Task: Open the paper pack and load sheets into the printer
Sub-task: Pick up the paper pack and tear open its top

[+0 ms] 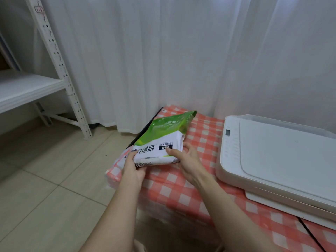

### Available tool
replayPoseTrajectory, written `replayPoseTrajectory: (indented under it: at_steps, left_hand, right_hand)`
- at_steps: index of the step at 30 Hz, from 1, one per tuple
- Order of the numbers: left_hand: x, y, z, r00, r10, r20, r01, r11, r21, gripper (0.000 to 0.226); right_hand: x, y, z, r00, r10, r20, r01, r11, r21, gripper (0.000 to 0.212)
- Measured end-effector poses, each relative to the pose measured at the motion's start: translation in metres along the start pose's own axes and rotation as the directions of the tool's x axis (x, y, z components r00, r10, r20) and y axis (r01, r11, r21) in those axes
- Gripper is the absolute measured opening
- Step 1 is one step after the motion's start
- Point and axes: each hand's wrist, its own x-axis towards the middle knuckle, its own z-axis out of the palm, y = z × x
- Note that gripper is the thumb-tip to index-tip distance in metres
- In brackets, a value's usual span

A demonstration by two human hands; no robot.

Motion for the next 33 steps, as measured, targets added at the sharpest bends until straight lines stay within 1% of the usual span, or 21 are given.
replayPoseTrajectory:
  at_steps: [2, 5, 7, 8, 9, 10, 13, 15, 17, 19, 22, 23, 25, 26, 27, 28, 29, 30, 31, 32, 33]
  left_hand:
    - [-0.002, 0.003, -0.003, 1.0, 0.019, 0.014, -0.018, 0.999, -0.034, 0.013]
    - [-0.005, 0.01, -0.003, 0.999, 0.042, 0.02, -0.042, 0.999, -0.002, 0.017]
    - [-0.007, 0.015, -0.002, 0.997, 0.069, 0.036, -0.07, 0.997, 0.016, 0.02]
    - [-0.009, 0.018, -0.002, 0.995, 0.082, 0.059, -0.084, 0.996, 0.028, 0.018]
    - [-0.011, 0.019, -0.003, 0.992, 0.095, 0.085, -0.098, 0.994, 0.037, 0.016]
    - [-0.015, 0.021, -0.003, 0.986, 0.108, 0.124, -0.114, 0.992, 0.048, 0.015]
    - [-0.021, 0.026, -0.003, 0.965, 0.143, 0.222, -0.166, 0.982, 0.09, 0.017]
    - [-0.028, 0.029, -0.002, 0.947, 0.152, 0.283, -0.186, 0.978, 0.099, 0.025]
    - [-0.032, 0.031, -0.003, 0.916, 0.144, 0.374, -0.188, 0.979, 0.084, 0.036]
    - [-0.037, 0.031, -0.003, 0.88, 0.122, 0.458, -0.169, 0.984, 0.062, 0.034]
    - [-0.038, 0.032, -0.005, 0.864, 0.075, 0.497, -0.111, 0.993, 0.044, 0.048]
    - [-0.039, 0.034, -0.006, 0.849, 0.049, 0.527, -0.099, 0.993, 0.067, 0.05]
    - [-0.044, 0.04, -0.005, 0.798, -0.03, 0.602, -0.109, 0.975, 0.193, 0.033]
    - [-0.043, 0.043, -0.007, 0.797, -0.079, 0.599, -0.114, 0.954, 0.277, 0.039]
    - [-0.042, 0.043, -0.01, 0.816, -0.15, 0.558, -0.107, 0.91, 0.401, 0.056]
    - [-0.038, 0.043, -0.016, 0.851, -0.199, 0.486, -0.106, 0.841, 0.531, 0.063]
    - [-0.039, 0.041, -0.017, 0.886, -0.222, 0.408, -0.117, 0.743, 0.659, 0.06]
    - [-0.042, 0.036, -0.016, 0.913, -0.219, 0.344, -0.138, 0.628, 0.766, 0.055]
    - [-0.045, 0.031, -0.012, 0.937, -0.177, 0.3, -0.162, 0.541, 0.825, 0.059]
    - [-0.045, 0.028, -0.008, 0.946, -0.096, 0.31, -0.218, 0.521, 0.826, 0.069]
    - [-0.046, 0.027, -0.002, 0.936, -0.015, 0.351, -0.286, 0.546, 0.788, 0.077]
  right_hand:
    - [-0.005, -0.004, 0.004, 0.999, -0.002, 0.032, 0.002, 1.0, 0.008, 0.029]
    - [-0.01, -0.01, 0.003, 0.998, 0.023, 0.052, -0.027, 0.996, 0.08, 0.031]
    - [-0.014, -0.017, -0.003, 0.992, 0.078, 0.095, -0.091, 0.985, 0.15, 0.035]
    - [-0.015, -0.019, -0.006, 0.987, 0.107, 0.12, -0.127, 0.977, 0.173, 0.032]
    - [-0.017, -0.022, -0.01, 0.979, 0.143, 0.145, -0.167, 0.971, 0.169, 0.025]
    - [-0.018, -0.026, -0.013, 0.97, 0.185, 0.157, -0.208, 0.967, 0.149, 0.025]
    - [-0.019, -0.03, -0.019, 0.96, 0.241, 0.146, -0.256, 0.961, 0.1, 0.043]
    - [-0.021, -0.032, -0.017, 0.964, 0.203, 0.173, -0.23, 0.962, 0.148, 0.047]
    - [-0.024, -0.037, -0.013, 0.972, 0.137, 0.189, -0.181, 0.953, 0.242, 0.05]
    - [-0.026, -0.046, -0.013, 0.983, 0.069, 0.172, -0.119, 0.946, 0.302, 0.06]
    - [-0.031, -0.061, -0.014, 0.98, 0.01, 0.199, -0.076, 0.942, 0.327, 0.062]
    - [-0.032, -0.065, -0.015, 0.981, -0.009, 0.196, -0.055, 0.947, 0.317, 0.064]
    - [-0.035, -0.071, -0.021, 0.984, -0.064, 0.164, 0.013, 0.955, 0.298, 0.065]
    - [-0.037, -0.073, -0.024, 0.985, -0.1, 0.141, 0.058, 0.961, 0.272, 0.063]
    - [-0.039, -0.074, -0.028, 0.984, -0.131, 0.121, 0.1, 0.967, 0.234, 0.059]
    - [-0.041, -0.075, -0.032, 0.981, -0.164, 0.1, 0.143, 0.972, 0.189, 0.056]
    - [-0.045, -0.075, -0.035, 0.978, -0.195, 0.08, 0.182, 0.972, 0.148, 0.052]
    - [-0.048, -0.076, -0.039, 0.972, -0.226, 0.066, 0.218, 0.97, 0.11, 0.049]
    - [-0.053, -0.077, -0.043, 0.966, -0.251, 0.056, 0.247, 0.967, 0.068, 0.047]
    - [-0.057, -0.077, -0.047, 0.96, -0.272, 0.063, 0.271, 0.962, 0.021, 0.048]
    - [-0.063, -0.078, -0.05, 0.956, -0.284, 0.077, 0.287, 0.958, -0.026, 0.048]
